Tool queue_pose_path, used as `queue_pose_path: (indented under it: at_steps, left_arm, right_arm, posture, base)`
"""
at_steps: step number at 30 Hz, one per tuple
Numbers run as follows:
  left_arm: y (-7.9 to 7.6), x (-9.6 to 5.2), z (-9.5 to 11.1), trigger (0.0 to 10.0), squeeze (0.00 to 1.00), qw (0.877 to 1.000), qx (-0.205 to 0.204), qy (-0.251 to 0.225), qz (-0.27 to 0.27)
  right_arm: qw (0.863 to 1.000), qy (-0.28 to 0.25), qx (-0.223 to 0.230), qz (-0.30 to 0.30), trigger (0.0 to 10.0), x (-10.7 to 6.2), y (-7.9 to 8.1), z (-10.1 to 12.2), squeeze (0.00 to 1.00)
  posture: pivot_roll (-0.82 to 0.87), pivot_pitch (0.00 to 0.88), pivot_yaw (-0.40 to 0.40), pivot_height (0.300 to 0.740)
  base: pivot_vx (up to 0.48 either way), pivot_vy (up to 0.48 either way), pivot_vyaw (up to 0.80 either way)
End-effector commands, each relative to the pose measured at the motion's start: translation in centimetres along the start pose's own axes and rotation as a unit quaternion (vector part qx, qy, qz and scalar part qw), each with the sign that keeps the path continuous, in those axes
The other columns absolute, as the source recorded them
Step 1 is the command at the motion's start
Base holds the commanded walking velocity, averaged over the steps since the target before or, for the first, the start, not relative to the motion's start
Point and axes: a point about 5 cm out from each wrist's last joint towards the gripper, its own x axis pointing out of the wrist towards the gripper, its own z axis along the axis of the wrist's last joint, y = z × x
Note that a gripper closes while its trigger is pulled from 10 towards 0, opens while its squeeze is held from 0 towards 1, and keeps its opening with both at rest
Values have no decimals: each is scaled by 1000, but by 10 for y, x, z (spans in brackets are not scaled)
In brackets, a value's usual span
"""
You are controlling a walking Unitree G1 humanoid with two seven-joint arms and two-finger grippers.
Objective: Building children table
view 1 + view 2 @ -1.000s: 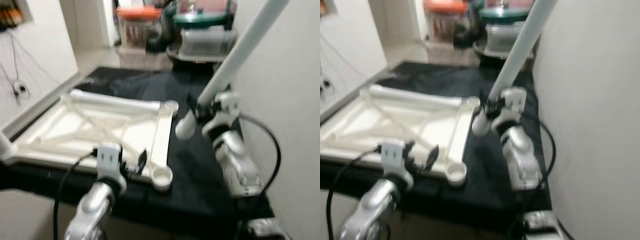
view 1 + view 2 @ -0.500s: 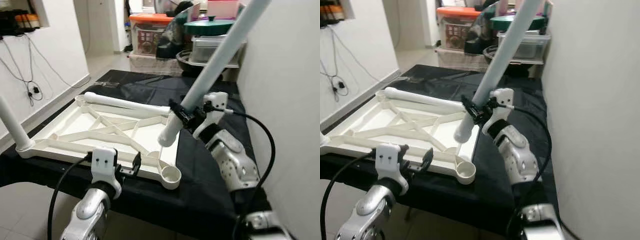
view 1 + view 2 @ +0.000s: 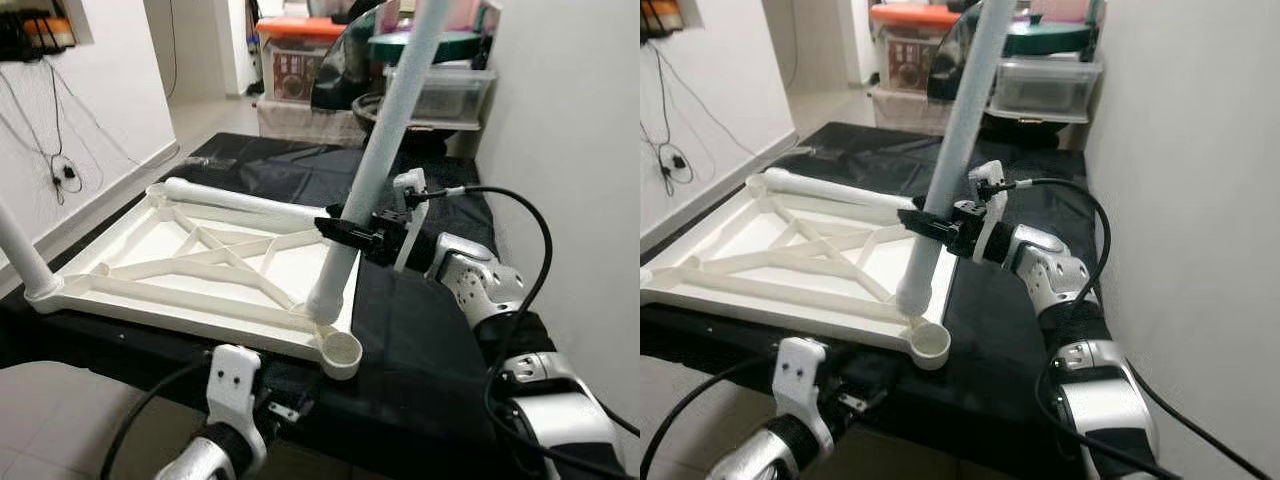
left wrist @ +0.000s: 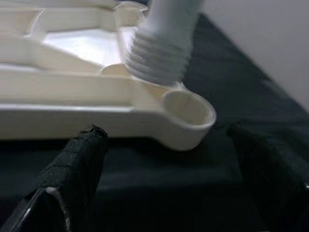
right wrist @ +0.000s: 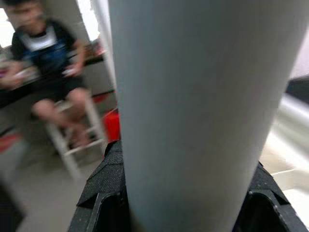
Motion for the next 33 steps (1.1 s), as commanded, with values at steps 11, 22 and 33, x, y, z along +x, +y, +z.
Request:
queue_pose_path:
  at_steps: [11,22,33]
  left_arm:
    - [-12,-25,-4,10000,0,999,-17,38,-7]
    - [-14,-32,-3,10000,0,999,-14,48,-3]
    - [-13,-31,-2,10000,0,999,-6,54,2]
  right_arm:
    - [992,29,2,120,10000,-4,2,8,0]
    - [989,48,-35,137,10000,-10,-2,8,0]
    - [980,56,-72,179,10000,-19,1,20,0]
  posture:
    - [122,164,-30,740]
    - [128,176,-25,740]
    - [126,152,-26,740]
  base:
    - [0,0,0]
    - [0,0,0]
    - [0,0,0]
